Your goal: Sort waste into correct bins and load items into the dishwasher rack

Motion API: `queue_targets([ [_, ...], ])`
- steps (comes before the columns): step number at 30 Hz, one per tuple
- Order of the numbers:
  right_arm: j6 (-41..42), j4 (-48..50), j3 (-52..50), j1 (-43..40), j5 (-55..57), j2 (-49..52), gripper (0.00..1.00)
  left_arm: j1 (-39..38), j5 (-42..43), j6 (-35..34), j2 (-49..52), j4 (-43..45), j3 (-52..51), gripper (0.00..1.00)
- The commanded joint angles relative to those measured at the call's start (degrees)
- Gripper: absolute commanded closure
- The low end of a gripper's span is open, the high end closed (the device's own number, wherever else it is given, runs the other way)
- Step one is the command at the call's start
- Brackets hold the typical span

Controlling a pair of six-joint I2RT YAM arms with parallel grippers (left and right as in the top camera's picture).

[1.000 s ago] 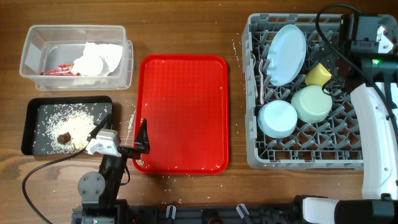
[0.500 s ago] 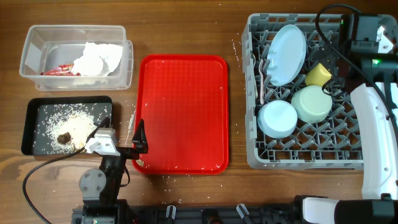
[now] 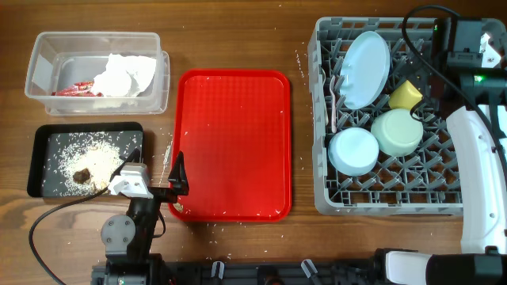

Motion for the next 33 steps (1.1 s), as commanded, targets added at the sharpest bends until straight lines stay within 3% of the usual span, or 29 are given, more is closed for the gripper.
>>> queue_targets([
  [1,0.96,-0.04,0.26,-0.15,0.11,0.72,0.00,0.39,-0.76,-0.74,-0.61,-0.35,-0.33,0.00],
  [23,0.98,0.17,0.26,-0.17,-0.13,-0.55,0.00,0.39,-0.79,-0.72,-0.61,-0.35,-0.33,0.00],
  [33,0.98,0.15,0.26,-0.17,-0.11,-22.36,0.00,0.39,-0.76,-0.74,-0.61,-0.35,-0.33,0.00],
])
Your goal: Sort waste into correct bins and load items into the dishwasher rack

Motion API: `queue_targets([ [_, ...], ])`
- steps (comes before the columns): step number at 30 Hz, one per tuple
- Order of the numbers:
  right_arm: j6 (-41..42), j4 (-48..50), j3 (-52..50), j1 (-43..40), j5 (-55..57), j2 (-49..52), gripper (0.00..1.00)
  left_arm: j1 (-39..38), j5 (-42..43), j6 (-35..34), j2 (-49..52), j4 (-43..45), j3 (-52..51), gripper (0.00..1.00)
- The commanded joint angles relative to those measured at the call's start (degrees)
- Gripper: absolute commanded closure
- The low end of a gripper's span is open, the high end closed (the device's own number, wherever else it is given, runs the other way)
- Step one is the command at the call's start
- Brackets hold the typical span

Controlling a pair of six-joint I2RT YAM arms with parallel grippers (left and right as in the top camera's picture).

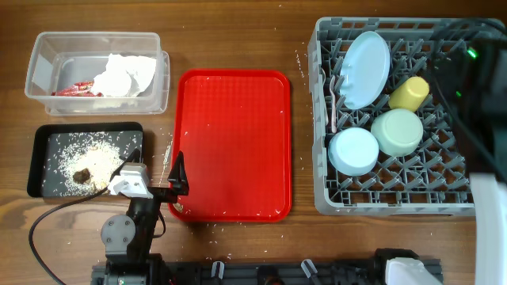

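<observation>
The grey dishwasher rack (pixel 321 119) at the right holds a pale blue plate (pixel 366 67) on edge, a yellow cup (pixel 409 93) on its side, a green bowl (pixel 398 131) and a pale blue bowl (pixel 353 150). The red tray (pixel 230 142) in the middle carries only crumbs. My left gripper (pixel 179 176) rests at the tray's front left corner, its fingers together with nothing in them. My right arm (pixel 479 87) is a dark blur over the rack's right side, and its fingers cannot be made out.
A clear plastic bin (pixel 40 79) at the back left holds white paper and a red wrapper. In front of it a black tray (pixel 40 158) holds rice and a brown scrap. Rice grains lie scattered around the red tray.
My right arm has shifted from beside the yellow cup towards the rack's right edge. The cup, partly covered before, now shows whole. The left arm has not moved.
</observation>
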Motion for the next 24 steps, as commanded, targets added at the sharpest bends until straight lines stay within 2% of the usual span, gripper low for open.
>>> queue_targets([
  [1,0.96,0.11,0.52,-0.11,-0.07,-7.28,0.00,0.39,-0.76,-0.35,-0.61,-0.35,-0.33,0.00],
  [5,0.79,-3.54,0.50,0.79,4.50,-15.32,0.00,0.39,-0.74,-0.35,-0.61,-0.35,-0.33,0.00],
  [9,0.96,-7.50,-0.28,1.01,1.97,-20.55,0.00,0.39,-0.74,-0.35,-0.61,-0.35,-0.33,0.00],
  [10,2.97,-6.75,-1.20,1.01,0.52,-21.40,0.00,0.39,-0.76,-0.35,-0.61,-0.35,-0.33,0.00],
  [12,21.66,-7.87,-4.24,1.01,0.26,-23.78,0.00,0.39,-0.76,-0.35,-0.61,-0.35,-0.33,0.00],
  [16,38.40,-18.78,-7.78,1.01,2.01,-26.86,0.00,0.39,-0.74,-0.35,-0.61,-0.35,-0.33,0.00],
  [18,41.81,-24.74,-9.18,1.03,2.05,-27.65,0.00,0.39,-0.76,-0.35,-0.61,-0.35,-0.33,0.00],
  [20,41.72,-28.06,-10.16,1.03,2.32,-28.30,0.00,0.39,-0.74,-0.35,-0.61,-0.35,-0.33,0.00],
  [24,40.98,-25.99,-10.78,1.01,2.45,-30.45,0.00,0.39,-0.74,-0.35,-0.61,-0.35,-0.33,0.00],
])
